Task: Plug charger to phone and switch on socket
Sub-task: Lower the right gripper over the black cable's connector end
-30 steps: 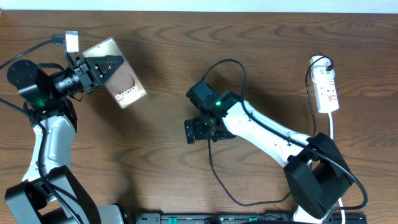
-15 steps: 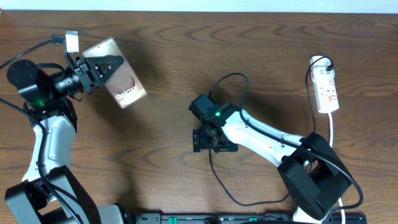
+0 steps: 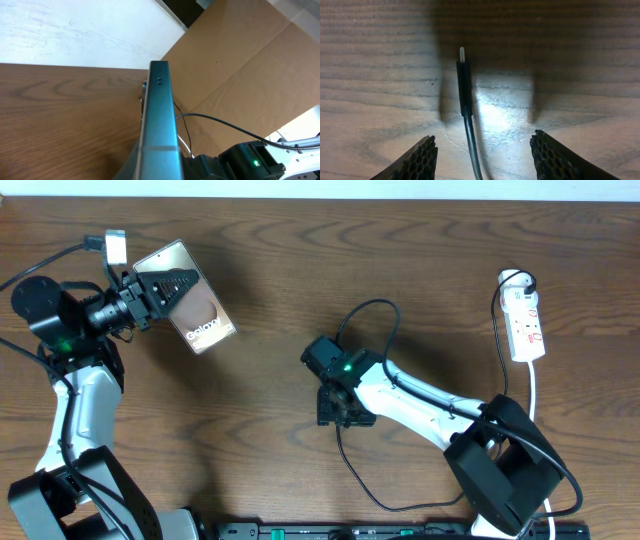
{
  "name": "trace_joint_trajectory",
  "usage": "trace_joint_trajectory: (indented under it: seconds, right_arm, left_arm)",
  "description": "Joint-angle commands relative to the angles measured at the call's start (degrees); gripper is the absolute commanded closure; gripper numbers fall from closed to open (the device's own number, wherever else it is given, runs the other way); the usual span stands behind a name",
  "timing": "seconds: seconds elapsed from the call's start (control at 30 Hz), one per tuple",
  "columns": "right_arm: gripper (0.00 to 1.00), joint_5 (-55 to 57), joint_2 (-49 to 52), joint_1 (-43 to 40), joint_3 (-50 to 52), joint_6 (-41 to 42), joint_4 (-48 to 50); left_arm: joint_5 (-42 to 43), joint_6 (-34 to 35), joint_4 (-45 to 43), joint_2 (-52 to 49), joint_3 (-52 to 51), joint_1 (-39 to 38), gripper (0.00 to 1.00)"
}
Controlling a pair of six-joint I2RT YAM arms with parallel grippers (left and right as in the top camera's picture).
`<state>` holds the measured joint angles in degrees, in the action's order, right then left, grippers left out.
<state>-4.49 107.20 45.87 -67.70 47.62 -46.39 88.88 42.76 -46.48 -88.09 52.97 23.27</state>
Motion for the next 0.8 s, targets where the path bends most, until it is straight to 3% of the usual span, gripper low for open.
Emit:
trace_joint_trajectory:
  seconds: [0.0, 0.57, 0.77]
  right_arm:
    - [0.4, 2.08, 0.13, 0.74, 0.5, 1.2, 0.11]
    - [0.42, 1.16, 3.08, 0.68, 0.48, 1.18, 0.81]
    - [0.48, 1.16, 3.08, 0.68, 0.48, 1.2, 0.81]
  left_arm:
    - [1.14, -1.2, -0.33, 0.48, 0.76, 0.2, 0.92]
    - [1.14, -1.2, -0.31, 0.48, 0.76, 0.2, 0.93]
    - [1.14, -1.2, -0.31, 0.48, 0.76, 0.2, 0.92]
